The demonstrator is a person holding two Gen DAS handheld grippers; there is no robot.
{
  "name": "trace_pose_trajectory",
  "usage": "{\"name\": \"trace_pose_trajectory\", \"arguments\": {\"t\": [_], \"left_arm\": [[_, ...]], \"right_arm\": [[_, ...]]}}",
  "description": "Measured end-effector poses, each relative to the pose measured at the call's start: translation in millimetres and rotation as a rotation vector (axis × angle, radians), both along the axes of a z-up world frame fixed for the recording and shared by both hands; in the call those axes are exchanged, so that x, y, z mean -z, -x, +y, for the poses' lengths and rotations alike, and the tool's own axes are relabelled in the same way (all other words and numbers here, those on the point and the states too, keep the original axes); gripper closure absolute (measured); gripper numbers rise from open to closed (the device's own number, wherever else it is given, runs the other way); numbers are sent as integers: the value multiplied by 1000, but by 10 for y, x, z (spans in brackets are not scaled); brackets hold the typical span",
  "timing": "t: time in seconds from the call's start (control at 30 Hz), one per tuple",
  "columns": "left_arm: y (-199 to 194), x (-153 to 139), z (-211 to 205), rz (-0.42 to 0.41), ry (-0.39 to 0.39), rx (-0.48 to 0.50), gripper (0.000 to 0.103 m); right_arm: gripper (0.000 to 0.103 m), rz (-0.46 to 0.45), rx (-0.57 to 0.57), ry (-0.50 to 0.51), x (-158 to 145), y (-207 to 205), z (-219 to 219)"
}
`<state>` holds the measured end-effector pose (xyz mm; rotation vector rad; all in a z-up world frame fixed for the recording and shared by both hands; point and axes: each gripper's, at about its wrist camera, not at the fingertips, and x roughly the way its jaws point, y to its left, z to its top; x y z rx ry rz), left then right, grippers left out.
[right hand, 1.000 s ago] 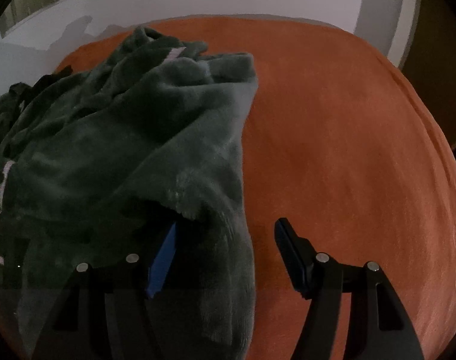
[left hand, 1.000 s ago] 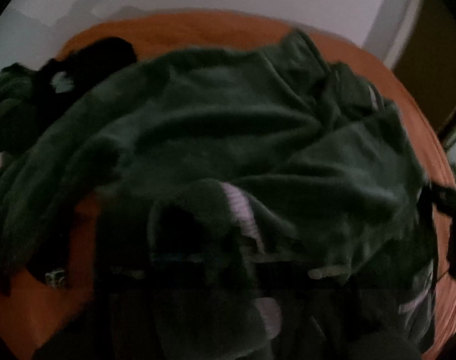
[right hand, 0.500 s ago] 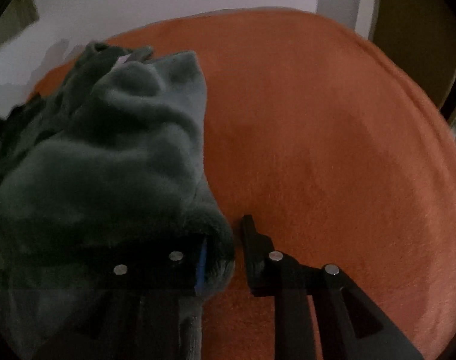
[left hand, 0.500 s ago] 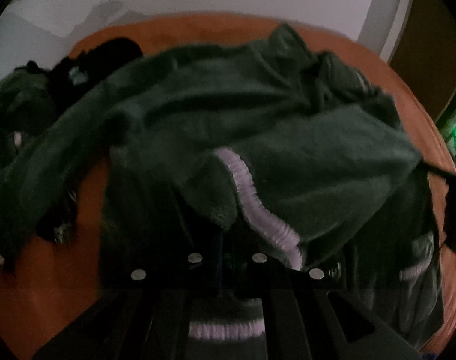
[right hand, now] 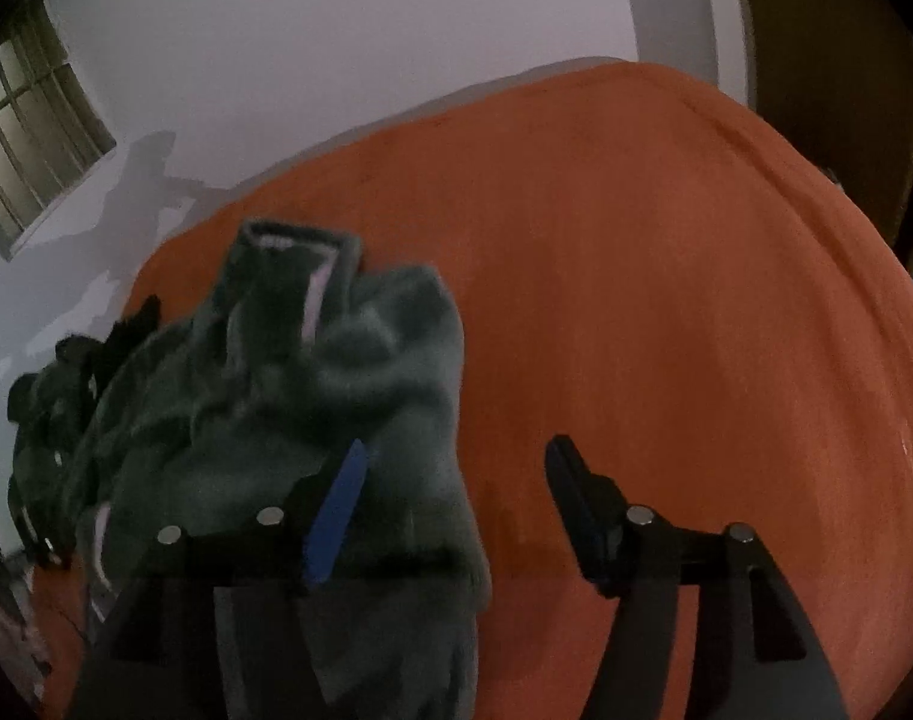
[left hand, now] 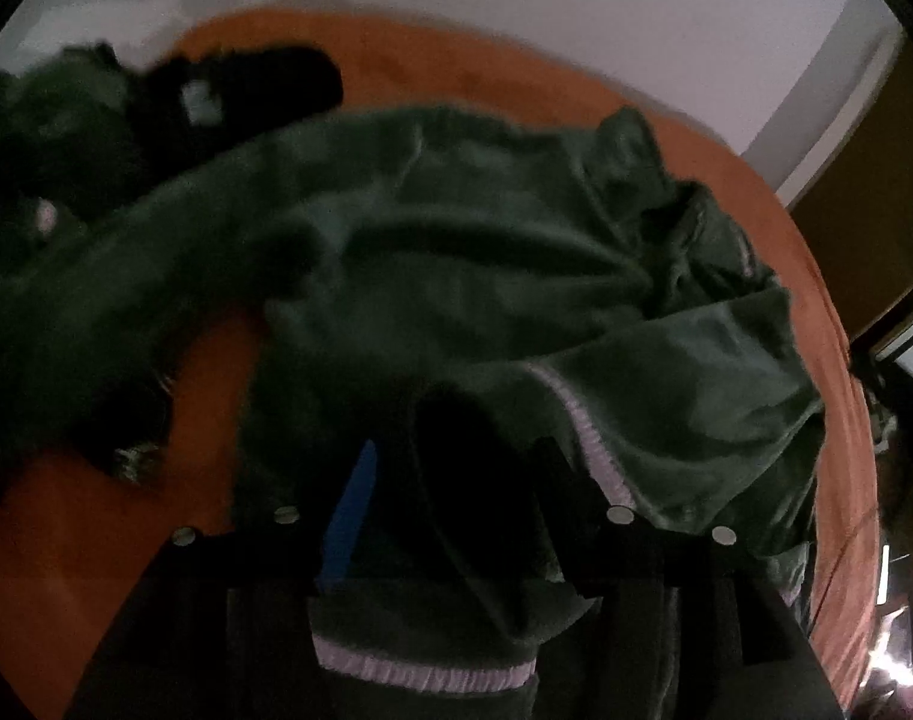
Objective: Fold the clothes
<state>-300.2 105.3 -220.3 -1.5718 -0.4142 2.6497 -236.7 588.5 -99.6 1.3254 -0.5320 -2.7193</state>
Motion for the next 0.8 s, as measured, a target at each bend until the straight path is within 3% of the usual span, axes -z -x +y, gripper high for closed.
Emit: {"name": "trace_pose_trajectory", "arguments": {"t": [0.07, 0.1, 0.13, 0.17, 0.27, 0.4, 0.47, 0.5, 0.53, 0.67, 0.73, 0.77, 0.8], "left_arm": [[12, 55, 85, 27, 9, 13, 50], [13, 78, 150, 34, 33, 30, 67], [25, 115, 250, 26, 62, 63, 95], [35, 147, 342, 19, 88, 93, 100], [-79, 16, 437, 74, 138, 105, 101], [-288, -206, 361, 118, 161, 95, 101], [-335, -207, 273, 97, 171, 83, 101], [-344, -194, 255, 90, 182, 79, 101], [-354, -182, 233, 83, 191, 74, 101], [-396, -118, 61, 37, 150, 20, 101], [-394, -79, 21, 16, 123, 3, 101], [-377, -67, 18, 6, 115, -6, 100], [-358, -55, 14, -6, 104, -15, 93]], "right_arm": [[41, -39, -21, 4, 74, 387, -45], [41, -55, -34, 11, 103, 555, -86], [42, -62, -54, 34, 107, 649, -184], [43, -69, -74, 57, 111, 743, -281], [44, -48, -147, 68, 67, 857, -584], [43, -47, -233, -139, 200, 877, -1041], [82, -76, -213, -152, 283, 949, -1077], [93, -91, -204, -158, 324, 985, -1095], [93, -87, -195, -161, 317, 992, -1118], [92, 112, -252, -202, -177, 739, -1426], [90, 95, -333, -247, -118, 787, -1676], [84, 70, -373, -272, -44, 840, -1807], [65, 35, -405, -301, 59, 906, -1919]]}}
